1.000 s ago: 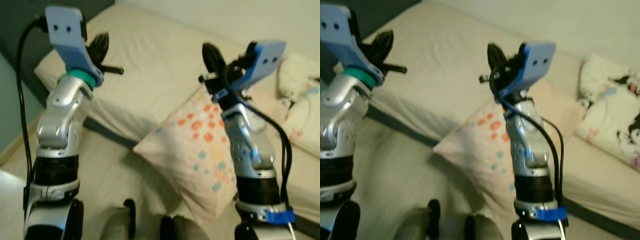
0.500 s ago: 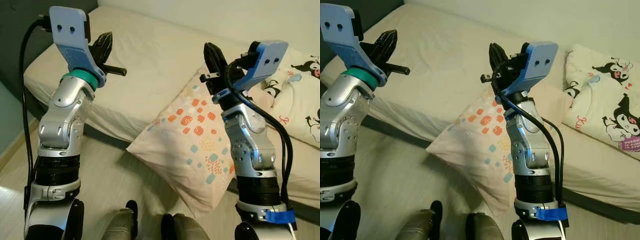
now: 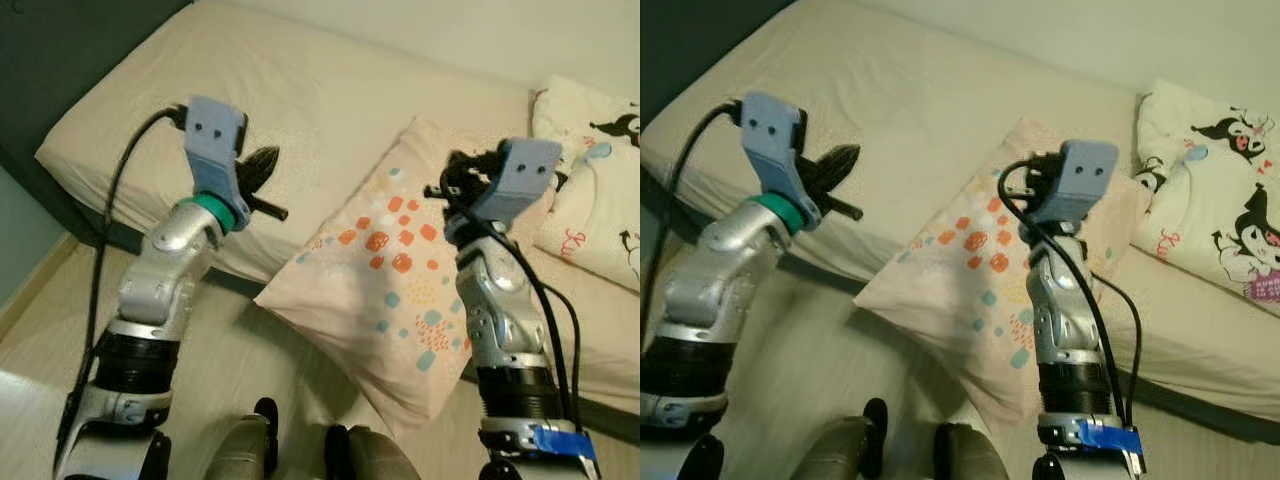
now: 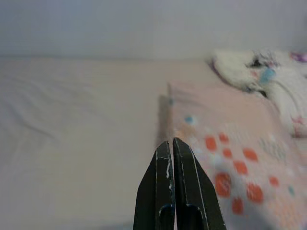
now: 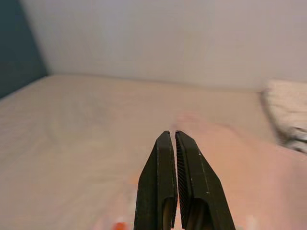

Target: Clean up the room

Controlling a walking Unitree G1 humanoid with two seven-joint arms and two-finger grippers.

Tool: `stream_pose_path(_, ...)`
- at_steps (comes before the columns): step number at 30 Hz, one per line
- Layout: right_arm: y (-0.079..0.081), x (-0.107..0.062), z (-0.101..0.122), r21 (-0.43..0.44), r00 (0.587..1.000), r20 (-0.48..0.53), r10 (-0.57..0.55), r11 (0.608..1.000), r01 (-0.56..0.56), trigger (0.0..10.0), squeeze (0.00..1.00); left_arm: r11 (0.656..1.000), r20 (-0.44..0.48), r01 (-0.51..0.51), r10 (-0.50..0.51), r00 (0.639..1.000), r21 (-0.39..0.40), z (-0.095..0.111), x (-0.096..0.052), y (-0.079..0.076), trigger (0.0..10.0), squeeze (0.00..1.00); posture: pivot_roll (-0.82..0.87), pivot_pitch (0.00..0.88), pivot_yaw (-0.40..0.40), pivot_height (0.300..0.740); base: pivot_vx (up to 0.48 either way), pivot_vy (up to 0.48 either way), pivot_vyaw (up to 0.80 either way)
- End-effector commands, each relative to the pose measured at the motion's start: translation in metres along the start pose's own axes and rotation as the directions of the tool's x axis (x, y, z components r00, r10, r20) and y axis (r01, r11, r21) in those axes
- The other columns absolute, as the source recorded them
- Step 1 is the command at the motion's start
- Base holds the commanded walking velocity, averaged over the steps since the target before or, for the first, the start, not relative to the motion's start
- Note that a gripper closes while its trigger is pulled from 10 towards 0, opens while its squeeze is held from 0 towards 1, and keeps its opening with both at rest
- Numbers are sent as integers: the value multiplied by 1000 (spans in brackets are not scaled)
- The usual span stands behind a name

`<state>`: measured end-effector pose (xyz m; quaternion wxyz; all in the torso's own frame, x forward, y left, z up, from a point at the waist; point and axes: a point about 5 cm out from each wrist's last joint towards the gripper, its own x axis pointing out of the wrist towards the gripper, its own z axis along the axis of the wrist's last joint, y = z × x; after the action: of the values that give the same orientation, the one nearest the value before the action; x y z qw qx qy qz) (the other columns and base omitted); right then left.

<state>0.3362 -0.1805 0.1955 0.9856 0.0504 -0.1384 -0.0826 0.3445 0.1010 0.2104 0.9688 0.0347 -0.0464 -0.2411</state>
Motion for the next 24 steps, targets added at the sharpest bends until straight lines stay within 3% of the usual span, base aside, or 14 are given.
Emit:
stream_pose_path(1,-16,-6,-8,-35,996,-25,-80,996,79,10000,0,999,-54,29,-28,998,13,-18,5,-10,10000,0,-72,187,-2,740,0,0,0)
stream_pose_path(5,-20,-12,-19,-18,993,-68,-100,995,99,10000,0,999,-91,38,-38,995,6,-28,11,-19,10000,0,-83,215,5,740,0,0,0)
stream_pose_path(11,-21,-25,-56,169,961,-224,-165,964,205,10000,0,999,-117,48,-48,992,-4,-35,20,-29,10000,0,-90,263,25,740,0,0,0)
stream_pose_path(12,-22,-26,-67,199,941,-271,-201,945,259,10000,192,999,-108,49,-50,993,-6,-34,21,-29,10000,0,-83,280,31,740,0,0,0)
stream_pose_path(14,-23,-27,-70,208,934,-287,-212,938,277,10000,192,999,-104,50,-50,993,-3,-33,22,-28,10000,0,-83,280,31,740,0,0,0)
stream_pose_path(15,-24,-27,-75,211,923,-310,-228,930,300,10000,667,999,-103,49,-49,994,-1,-33,22,-28,10000,0,-71,293,35,740,0,0,0)
stream_pose_path(17,-25,-28,-79,211,915,-325,-238,925,316,10000,667,999,-100,48,-48,994,1,-33,23,-27,10000,0,-71,293,35,740,0,0,0)
stream_pose_path(18,-24,-29,-80,207,917,-325,-232,929,308,10000,1000,999,-101,46,-46,994,1,-34,22,-26,10000,0,-62,297,38,740,0,0,0)
stream_pose_path(24,-15,-27,-69,218,954,-260,-152,953,211,10000,1000,999,-86,18,-20,996,-32,-30,16,-20,10000,0,-62,298,38,740,0,0,0)
